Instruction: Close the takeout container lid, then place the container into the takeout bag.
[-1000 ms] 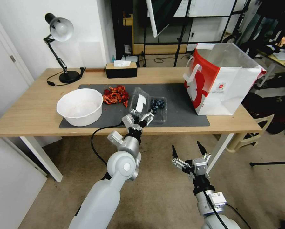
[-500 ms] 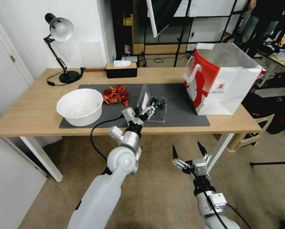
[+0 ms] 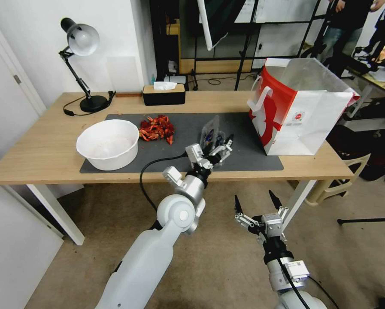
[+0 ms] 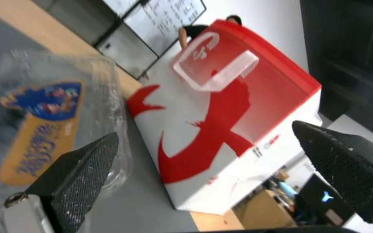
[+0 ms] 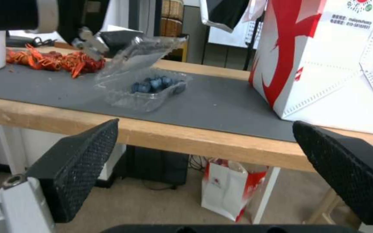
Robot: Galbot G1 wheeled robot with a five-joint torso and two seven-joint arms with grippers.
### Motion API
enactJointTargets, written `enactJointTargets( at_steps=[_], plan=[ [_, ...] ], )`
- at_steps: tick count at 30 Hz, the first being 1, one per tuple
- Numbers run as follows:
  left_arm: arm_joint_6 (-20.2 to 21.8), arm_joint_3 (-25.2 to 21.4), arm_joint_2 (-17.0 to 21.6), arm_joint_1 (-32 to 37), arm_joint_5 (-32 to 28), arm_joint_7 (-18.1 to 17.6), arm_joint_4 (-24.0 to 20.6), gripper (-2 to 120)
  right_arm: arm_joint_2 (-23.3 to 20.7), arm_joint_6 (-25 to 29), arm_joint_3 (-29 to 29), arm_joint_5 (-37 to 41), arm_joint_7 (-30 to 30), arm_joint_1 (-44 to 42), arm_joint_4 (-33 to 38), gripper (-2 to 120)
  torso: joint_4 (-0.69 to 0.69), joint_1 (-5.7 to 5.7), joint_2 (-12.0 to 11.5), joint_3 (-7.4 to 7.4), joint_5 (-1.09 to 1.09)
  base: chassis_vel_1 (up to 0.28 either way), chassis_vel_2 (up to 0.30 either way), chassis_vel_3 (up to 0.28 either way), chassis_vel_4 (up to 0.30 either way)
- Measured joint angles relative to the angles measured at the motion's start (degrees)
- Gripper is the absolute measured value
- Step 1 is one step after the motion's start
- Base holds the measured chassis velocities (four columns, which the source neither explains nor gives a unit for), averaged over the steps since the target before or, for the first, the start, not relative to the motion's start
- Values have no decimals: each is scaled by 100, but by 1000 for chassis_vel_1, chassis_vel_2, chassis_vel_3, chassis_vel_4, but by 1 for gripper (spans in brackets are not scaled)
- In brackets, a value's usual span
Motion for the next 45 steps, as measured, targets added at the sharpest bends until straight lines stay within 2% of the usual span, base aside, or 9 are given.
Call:
enactJointTargets(
  at_steps=[9,12,17,23,25,26,33,35,45],
  plan=[
    [339,-27,-32,-28,-568,-517,20,86,10,20,-21,32,2,-9,3,100,1,0,0,0,0,0,0,0,0],
    [534,-58,-30,-24,-630,-922,8,72,6,-6,-39,74,-3,58,6,100,0,0,0,0,0,0,0,0,0],
    [689,-76,-33,9,-639,-1200,-24,57,-16,-133,-40,321,-61,193,54,100,0,0,0,0,0,0,0,0,0],
    [715,-102,0,23,-608,-1303,-60,31,-261,-1150,116,2302,-271,778,458,100,1,0,0,0,0,0,0,0,0],
    [715,-104,3,21,-602,-1311,-58,27,-297,-1302,138,2587,-270,864,500,100,0,0,0,0,0,0,0,0,0],
    [715,-107,7,20,-591,-1321,-47,21,-386,-1635,204,3291,-232,1098,567,100,1,0,0,0,-1,0,0,0,0],
    [706,-122,20,22,-581,-1320,-20,0,-644,-2339,319,5176,177,1824,468,100,-1,0,-1,0,0,0,0,0,0],
    [700,-133,28,26,-580,-1318,-11,0,-762,-2528,288,5916,463,2287,173,100,0,0,-1,0,0,0,0,0,0],
    [684,-159,47,41,-578,-1307,-8,0,-920,-3115,6,6831,1300,3680,-657,100,1,1,-2,0,0,0,0,0,0]
  ],
)
